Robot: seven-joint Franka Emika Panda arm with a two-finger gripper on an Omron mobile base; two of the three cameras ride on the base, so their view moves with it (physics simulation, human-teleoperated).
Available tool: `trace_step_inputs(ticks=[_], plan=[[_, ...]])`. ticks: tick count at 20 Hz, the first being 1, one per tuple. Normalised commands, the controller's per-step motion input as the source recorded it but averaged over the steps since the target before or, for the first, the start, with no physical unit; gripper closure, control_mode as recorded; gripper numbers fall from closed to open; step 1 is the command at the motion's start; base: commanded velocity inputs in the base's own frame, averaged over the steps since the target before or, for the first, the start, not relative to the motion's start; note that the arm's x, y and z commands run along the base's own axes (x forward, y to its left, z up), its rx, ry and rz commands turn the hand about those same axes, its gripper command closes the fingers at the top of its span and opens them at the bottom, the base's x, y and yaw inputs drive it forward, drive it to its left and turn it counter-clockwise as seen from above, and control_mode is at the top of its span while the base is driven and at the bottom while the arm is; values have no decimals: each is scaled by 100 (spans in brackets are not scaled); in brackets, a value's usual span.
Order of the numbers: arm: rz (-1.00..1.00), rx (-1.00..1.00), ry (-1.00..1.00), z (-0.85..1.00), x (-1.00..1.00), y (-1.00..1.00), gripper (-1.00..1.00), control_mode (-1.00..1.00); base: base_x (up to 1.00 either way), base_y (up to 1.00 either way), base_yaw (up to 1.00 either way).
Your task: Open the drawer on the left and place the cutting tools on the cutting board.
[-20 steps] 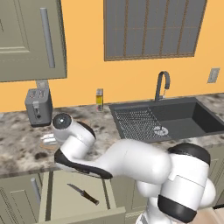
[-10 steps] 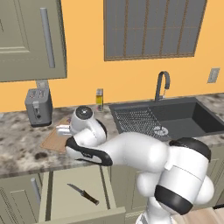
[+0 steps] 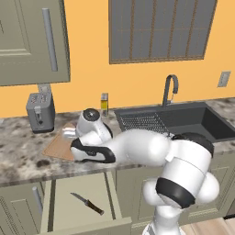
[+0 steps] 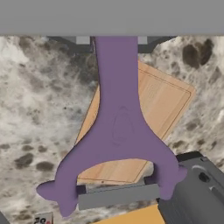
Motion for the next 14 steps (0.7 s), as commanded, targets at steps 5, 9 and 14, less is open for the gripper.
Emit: trace_step_inputs(ticks=[5,9,14], plan=[[-2,0,5,-1,49,0,100,-100,0,0,0],[-1,0,5,-16,43,0,100,-100,0,0,0],[0,0,6,-35,36,0,100,-100,0,0,0]])
